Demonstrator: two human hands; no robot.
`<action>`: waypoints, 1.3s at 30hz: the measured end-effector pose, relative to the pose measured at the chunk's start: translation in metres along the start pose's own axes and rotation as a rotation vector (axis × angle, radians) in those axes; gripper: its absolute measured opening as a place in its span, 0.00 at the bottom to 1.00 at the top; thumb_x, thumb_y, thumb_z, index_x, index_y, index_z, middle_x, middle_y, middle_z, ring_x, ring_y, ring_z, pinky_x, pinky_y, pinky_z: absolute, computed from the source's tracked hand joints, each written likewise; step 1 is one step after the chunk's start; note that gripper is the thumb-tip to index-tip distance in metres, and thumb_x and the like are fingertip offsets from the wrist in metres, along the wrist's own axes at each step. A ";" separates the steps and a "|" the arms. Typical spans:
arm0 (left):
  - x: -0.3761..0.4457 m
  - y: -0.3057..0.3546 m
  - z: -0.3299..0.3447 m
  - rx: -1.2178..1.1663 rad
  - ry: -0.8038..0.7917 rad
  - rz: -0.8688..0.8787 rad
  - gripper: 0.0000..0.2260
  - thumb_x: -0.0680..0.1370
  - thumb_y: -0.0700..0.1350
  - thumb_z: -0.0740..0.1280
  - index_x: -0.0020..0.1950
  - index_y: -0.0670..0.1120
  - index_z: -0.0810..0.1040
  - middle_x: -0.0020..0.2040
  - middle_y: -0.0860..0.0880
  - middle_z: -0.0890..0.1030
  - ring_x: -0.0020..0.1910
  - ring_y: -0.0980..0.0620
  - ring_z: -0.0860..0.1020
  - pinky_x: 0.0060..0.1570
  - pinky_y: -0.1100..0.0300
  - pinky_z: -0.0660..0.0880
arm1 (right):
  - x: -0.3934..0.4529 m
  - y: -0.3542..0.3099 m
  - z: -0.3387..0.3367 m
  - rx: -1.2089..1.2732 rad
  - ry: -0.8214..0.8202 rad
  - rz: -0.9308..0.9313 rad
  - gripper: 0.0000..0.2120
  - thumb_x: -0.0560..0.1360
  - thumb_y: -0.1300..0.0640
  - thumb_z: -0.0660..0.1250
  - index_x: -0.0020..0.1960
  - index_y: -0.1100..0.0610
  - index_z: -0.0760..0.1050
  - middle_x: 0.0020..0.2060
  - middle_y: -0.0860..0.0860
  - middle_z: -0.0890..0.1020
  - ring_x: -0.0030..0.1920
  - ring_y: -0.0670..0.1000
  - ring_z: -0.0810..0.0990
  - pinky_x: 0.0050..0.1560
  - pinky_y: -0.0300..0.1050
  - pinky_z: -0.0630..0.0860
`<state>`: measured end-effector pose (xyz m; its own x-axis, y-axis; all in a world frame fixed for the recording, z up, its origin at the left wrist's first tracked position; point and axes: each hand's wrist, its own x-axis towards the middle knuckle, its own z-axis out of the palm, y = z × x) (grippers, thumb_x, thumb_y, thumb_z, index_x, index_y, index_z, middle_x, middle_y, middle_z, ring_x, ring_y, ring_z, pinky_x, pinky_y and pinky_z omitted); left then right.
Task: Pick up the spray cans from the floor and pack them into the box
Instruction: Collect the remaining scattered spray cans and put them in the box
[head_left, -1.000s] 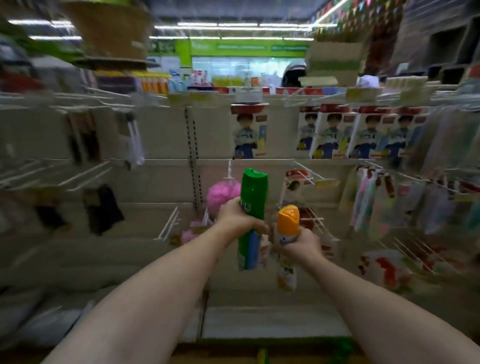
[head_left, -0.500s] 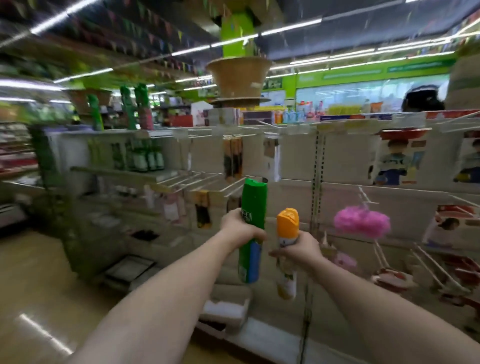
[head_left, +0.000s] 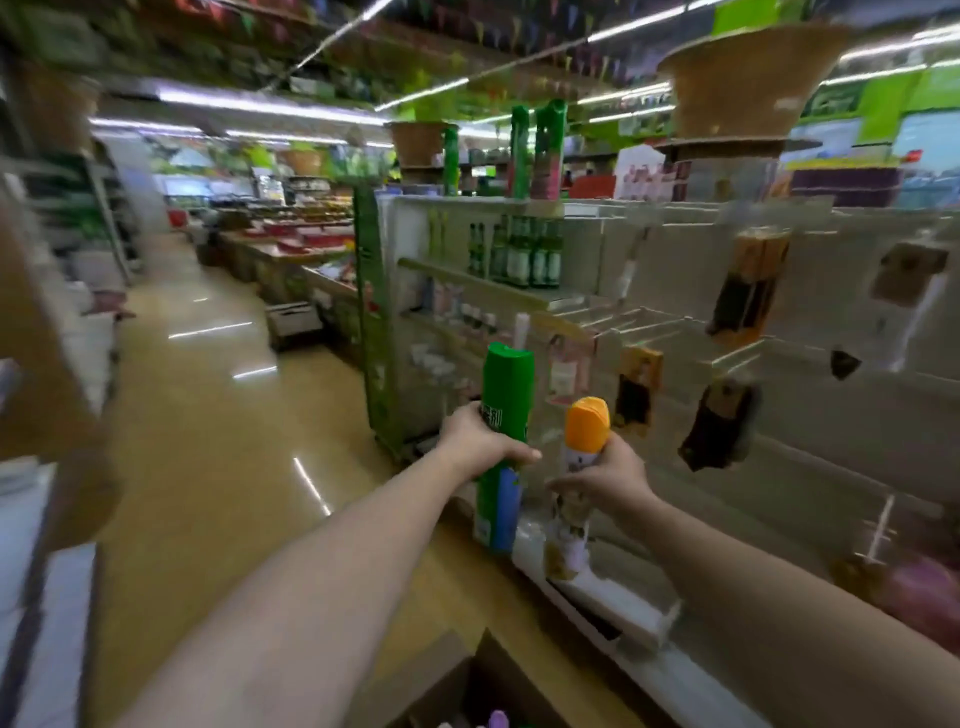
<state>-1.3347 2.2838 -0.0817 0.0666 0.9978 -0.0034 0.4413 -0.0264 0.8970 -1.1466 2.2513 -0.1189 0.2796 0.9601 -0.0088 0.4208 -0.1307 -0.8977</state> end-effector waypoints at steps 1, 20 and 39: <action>0.006 -0.012 -0.010 -0.015 0.029 -0.026 0.37 0.50 0.55 0.85 0.56 0.50 0.78 0.53 0.53 0.82 0.56 0.50 0.80 0.59 0.49 0.79 | 0.008 -0.002 0.016 -0.006 -0.033 -0.015 0.36 0.55 0.55 0.86 0.56 0.51 0.70 0.49 0.51 0.80 0.48 0.52 0.82 0.50 0.56 0.82; 0.039 -0.262 -0.054 -0.082 0.291 -0.679 0.34 0.57 0.49 0.86 0.59 0.51 0.76 0.55 0.53 0.81 0.55 0.50 0.79 0.58 0.51 0.78 | 0.099 0.077 0.261 -0.086 -0.732 0.059 0.19 0.72 0.54 0.77 0.55 0.50 0.69 0.45 0.47 0.77 0.44 0.45 0.77 0.36 0.39 0.72; 0.085 -0.552 0.022 -0.080 -0.054 -0.752 0.36 0.60 0.44 0.85 0.65 0.47 0.75 0.56 0.55 0.77 0.58 0.57 0.74 0.57 0.61 0.71 | 0.137 0.308 0.401 -0.328 -0.283 0.392 0.26 0.66 0.53 0.80 0.53 0.47 0.65 0.47 0.48 0.77 0.51 0.56 0.79 0.51 0.62 0.79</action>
<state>-1.5527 2.3813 -0.5871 -0.1820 0.7409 -0.6465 0.3194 0.6664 0.6737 -1.3244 2.4419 -0.5731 0.2461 0.8475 -0.4704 0.5905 -0.5159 -0.6206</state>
